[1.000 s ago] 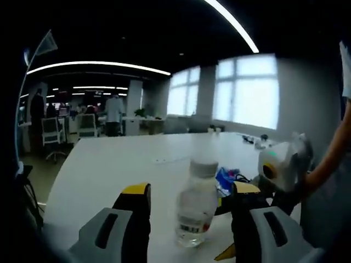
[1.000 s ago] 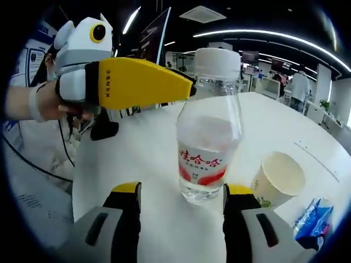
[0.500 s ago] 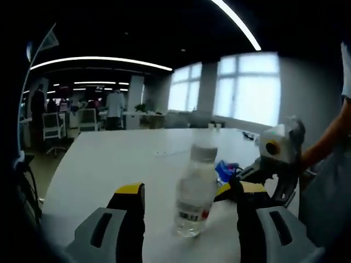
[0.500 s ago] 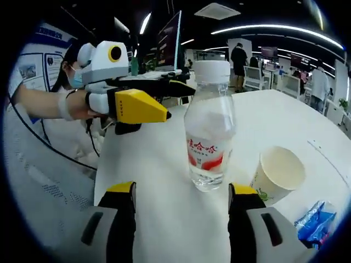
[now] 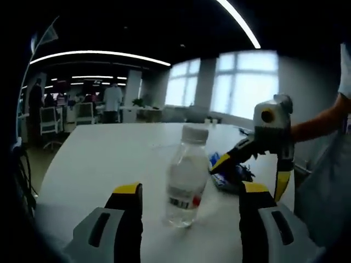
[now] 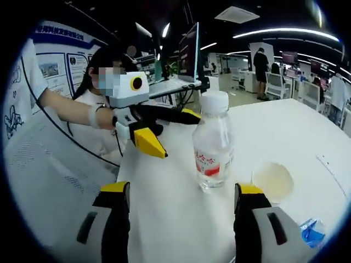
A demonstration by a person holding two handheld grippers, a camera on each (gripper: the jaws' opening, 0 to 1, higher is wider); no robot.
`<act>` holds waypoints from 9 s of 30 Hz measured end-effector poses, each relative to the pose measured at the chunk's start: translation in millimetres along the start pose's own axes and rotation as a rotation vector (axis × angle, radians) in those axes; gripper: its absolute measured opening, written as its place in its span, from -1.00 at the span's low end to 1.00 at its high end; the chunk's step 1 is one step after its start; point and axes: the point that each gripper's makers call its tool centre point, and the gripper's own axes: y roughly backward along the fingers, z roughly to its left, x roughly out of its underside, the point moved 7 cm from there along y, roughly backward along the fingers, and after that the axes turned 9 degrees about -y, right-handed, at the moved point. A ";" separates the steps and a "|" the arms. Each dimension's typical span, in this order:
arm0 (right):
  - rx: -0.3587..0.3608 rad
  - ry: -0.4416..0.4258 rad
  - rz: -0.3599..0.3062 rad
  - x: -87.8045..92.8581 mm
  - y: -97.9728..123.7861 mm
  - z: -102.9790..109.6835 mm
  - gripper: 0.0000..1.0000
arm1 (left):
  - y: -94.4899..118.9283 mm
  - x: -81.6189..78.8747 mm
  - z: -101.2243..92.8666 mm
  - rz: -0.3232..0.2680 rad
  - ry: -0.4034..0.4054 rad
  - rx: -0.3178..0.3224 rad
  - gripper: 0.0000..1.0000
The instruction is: Arrange the tabletop items into an orderly group along one side of the table until the central work area is clear of visible clutter.
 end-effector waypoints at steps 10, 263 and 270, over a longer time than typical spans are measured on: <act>-0.062 0.021 -0.036 -13.8 11.6 -4.8 0.52 | 6.3 1.8 -5.0 0.007 -0.019 0.013 0.35; 0.137 0.136 -0.107 -34.1 -36.1 -80.1 0.47 | -15.9 34.4 -12.3 0.081 0.122 0.059 0.35; 0.136 0.130 -0.103 -27.5 -27.7 -73.8 0.47 | -14.9 26.6 -13.4 0.087 0.106 0.068 0.34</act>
